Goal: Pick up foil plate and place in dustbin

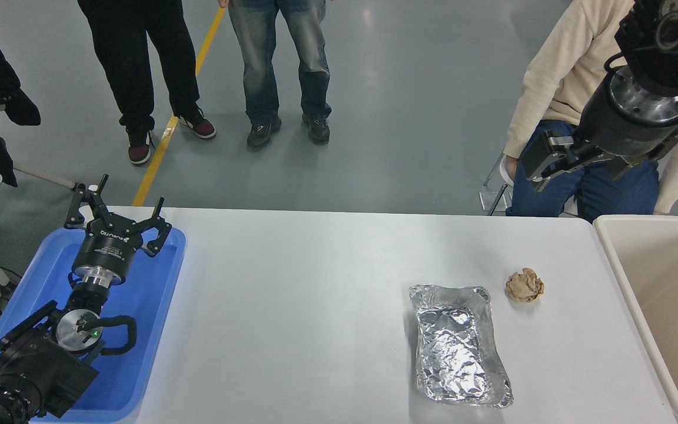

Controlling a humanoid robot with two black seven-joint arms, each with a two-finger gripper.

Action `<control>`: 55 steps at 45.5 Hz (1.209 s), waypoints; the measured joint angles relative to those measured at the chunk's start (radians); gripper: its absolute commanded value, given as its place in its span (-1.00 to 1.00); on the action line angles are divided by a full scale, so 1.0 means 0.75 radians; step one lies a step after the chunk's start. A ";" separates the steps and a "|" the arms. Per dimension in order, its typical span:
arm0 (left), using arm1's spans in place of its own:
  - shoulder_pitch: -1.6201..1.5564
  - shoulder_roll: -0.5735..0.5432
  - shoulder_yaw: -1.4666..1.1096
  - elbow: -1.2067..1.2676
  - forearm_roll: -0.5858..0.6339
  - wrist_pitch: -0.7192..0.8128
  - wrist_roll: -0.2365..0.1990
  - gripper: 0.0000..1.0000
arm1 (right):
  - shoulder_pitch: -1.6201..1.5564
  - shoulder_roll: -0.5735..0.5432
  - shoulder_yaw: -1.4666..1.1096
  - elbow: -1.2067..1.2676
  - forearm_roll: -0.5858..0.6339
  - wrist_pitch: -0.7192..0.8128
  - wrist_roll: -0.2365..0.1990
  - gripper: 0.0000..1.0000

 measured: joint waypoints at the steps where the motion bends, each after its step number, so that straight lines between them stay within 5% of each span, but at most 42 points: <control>1: 0.000 0.000 0.000 0.000 0.000 0.000 0.000 1.00 | -0.001 0.002 0.000 0.000 0.000 0.000 0.000 1.00; 55: 0.000 0.000 0.000 -0.001 -0.001 0.000 0.000 1.00 | -0.050 0.008 0.016 -0.004 -0.002 0.000 0.000 1.00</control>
